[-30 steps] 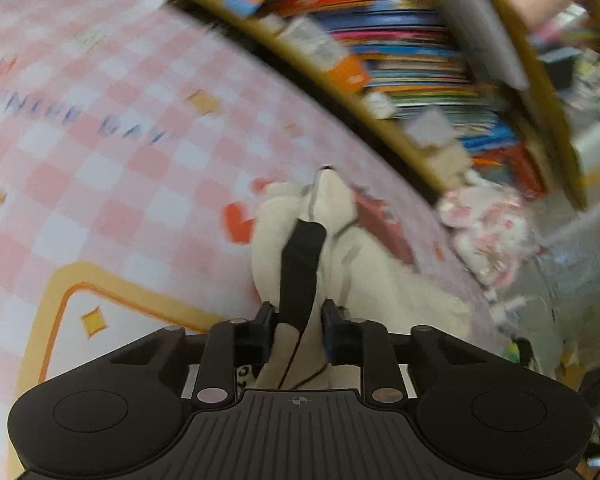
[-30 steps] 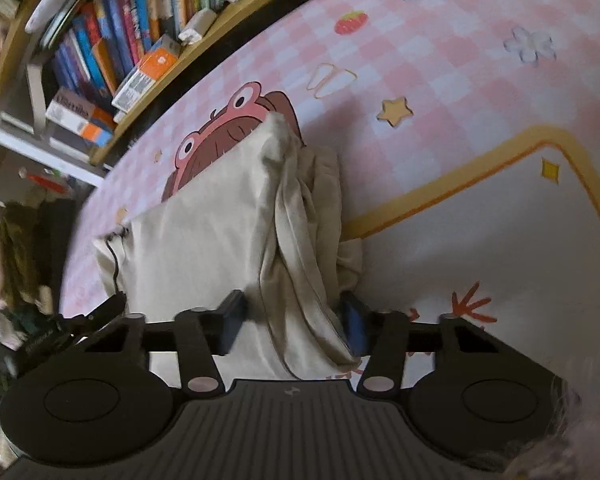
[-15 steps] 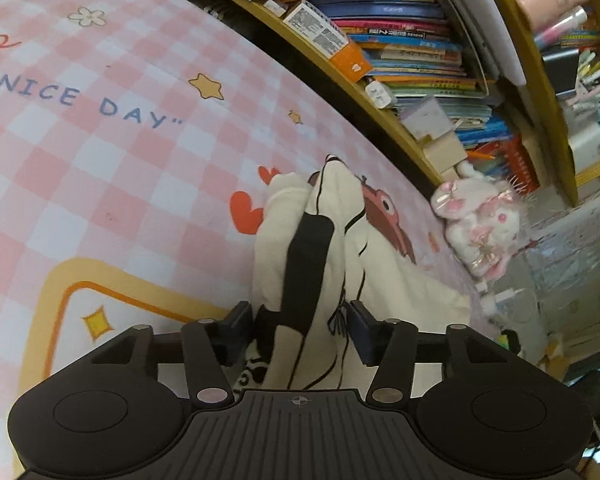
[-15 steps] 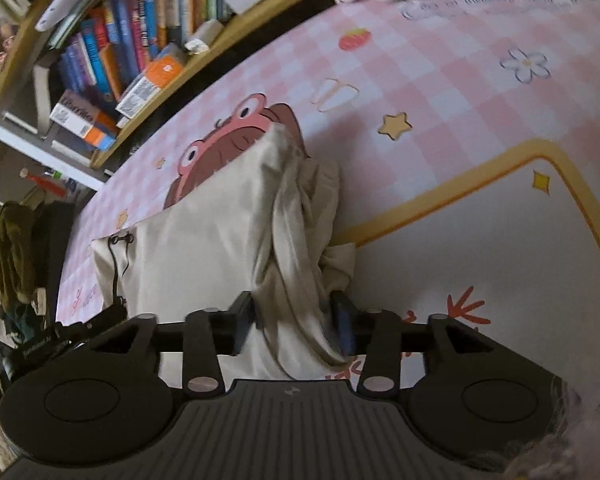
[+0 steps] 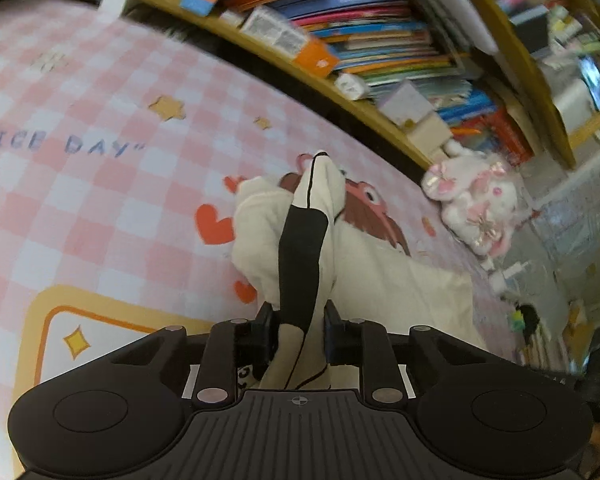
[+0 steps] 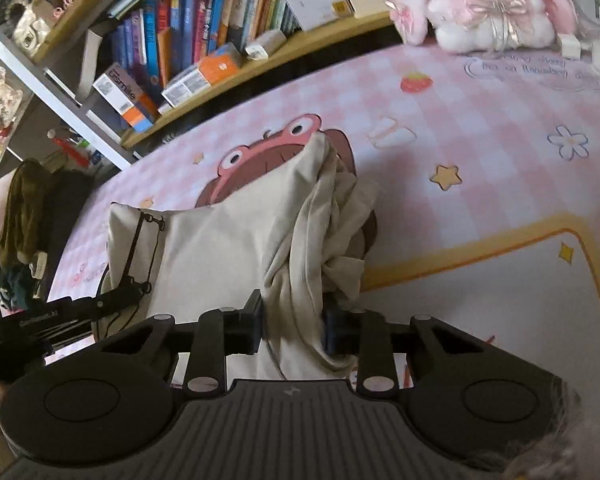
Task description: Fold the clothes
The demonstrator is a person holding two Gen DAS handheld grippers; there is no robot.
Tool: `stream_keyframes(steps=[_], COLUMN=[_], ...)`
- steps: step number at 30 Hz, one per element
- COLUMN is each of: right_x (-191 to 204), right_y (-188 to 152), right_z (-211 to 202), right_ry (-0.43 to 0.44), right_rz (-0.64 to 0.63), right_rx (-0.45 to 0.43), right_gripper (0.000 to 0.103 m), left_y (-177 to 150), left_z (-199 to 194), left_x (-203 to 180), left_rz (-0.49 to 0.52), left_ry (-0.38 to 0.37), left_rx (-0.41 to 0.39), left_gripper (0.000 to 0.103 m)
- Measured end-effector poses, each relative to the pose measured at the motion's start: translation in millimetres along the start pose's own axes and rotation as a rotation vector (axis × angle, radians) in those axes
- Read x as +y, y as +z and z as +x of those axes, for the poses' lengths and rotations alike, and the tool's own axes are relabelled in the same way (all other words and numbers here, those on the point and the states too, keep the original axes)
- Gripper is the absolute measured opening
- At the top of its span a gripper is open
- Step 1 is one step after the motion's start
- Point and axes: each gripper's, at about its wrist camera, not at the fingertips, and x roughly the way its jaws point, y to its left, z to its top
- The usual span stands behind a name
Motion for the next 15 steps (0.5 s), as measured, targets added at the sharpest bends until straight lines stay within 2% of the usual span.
stream_keyframes(steps=[2,6,10,15], right_x=[-11,-22,-28,-21], right_y=[0,-1,-1,2], right_z=[5,9,13,18], right_ry=[0.01,0.026,0.04,0.041], right_rz=[0.06,0.13,0.174,0.152], right_rx=[0.027,0.052,0.062,0.058], right_gripper=[0.027,0.038,0.045,0.046], left_y=[2,1,1,2], left_z=[2,8,12,15], left_x=[9,15,16,14], left_rz=[-0.039,-0.062,-0.076,-0.083], left_ry=[-0.014,-0.016,-0.018,-0.021], left_rx=[0.011,0.025,0.03,0.028], left_gripper=[0.028,0.036,0.038,0.038])
